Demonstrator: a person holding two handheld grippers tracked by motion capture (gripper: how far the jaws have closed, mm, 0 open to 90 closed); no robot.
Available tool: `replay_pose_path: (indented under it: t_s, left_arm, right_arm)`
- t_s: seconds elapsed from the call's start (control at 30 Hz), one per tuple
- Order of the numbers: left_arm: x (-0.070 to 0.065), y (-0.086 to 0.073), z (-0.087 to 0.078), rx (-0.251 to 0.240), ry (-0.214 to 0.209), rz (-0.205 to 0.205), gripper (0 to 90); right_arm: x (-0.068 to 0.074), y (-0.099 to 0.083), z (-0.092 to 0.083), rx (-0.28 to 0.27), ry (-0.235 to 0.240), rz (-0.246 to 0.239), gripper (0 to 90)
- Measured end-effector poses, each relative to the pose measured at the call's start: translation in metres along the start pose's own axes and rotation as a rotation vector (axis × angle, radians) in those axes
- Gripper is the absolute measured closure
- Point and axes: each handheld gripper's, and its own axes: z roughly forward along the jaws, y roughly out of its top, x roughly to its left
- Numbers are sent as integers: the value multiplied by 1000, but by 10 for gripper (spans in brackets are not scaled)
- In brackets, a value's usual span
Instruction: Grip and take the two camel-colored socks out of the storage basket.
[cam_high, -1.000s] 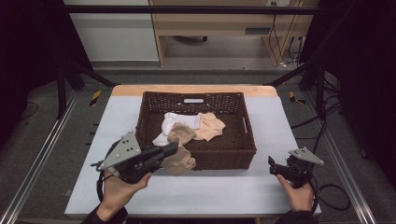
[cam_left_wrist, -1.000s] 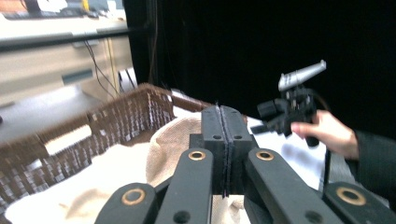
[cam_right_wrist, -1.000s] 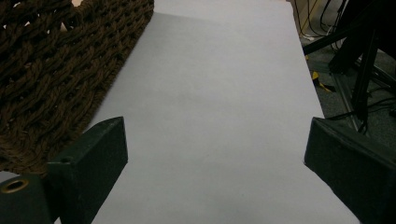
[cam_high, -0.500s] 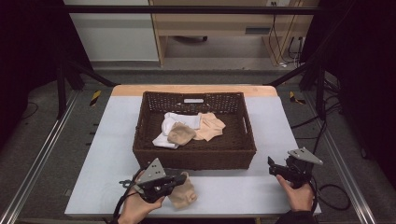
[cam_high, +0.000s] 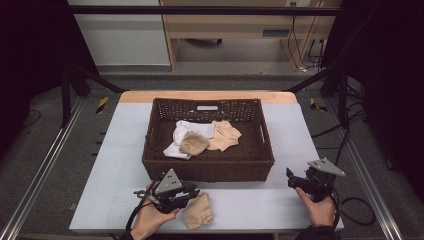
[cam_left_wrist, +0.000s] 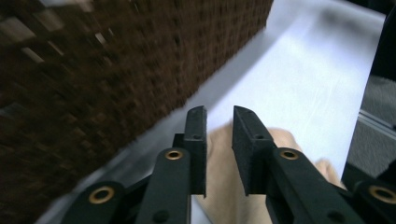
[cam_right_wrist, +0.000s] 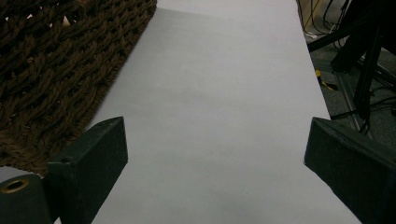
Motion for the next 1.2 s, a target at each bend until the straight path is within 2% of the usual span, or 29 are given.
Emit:
replay_pose_path:
  t_s: [0.1, 0.27, 0.43, 0.53, 0.73, 0.87, 1.0, 1.13, 1.2]
  left_arm:
    - [3, 17, -18, -73, 29, 12, 708]
    - [14, 45, -36, -162, 87, 21, 668]
    - [33, 75, -36, -196, 148, 35, 607]
    - [49, 89, -30, -207, 179, 16, 584]
    - [78, 108, -12, -194, 250, 6, 525]
    - [95, 112, 5, -176, 283, -5, 506]
    - [112, 109, 25, -114, 316, -22, 526]
    - [124, 105, 41, -79, 337, -40, 543]
    - [130, 100, 50, -34, 349, -43, 547]
  right_arm:
    - [0, 0, 0, 1, -1, 2, 63]
    - [0, 0, 0, -1, -3, 4, 63]
    - [-1, 0, 0, 1, -1, 7, 63]
    - [-1, 0, 0, -3, -1, 9, 63]
    - [-2, 0, 0, -2, 0, 7, 63]
    - [-2, 1, 0, -2, 1, 10, 63]
    - [-2, 1, 1, -4, 1, 5, 63]
    - [-2, 1, 1, -2, 4, 5, 63]
    - [-1, 1, 2, -4, 3, 3, 63]
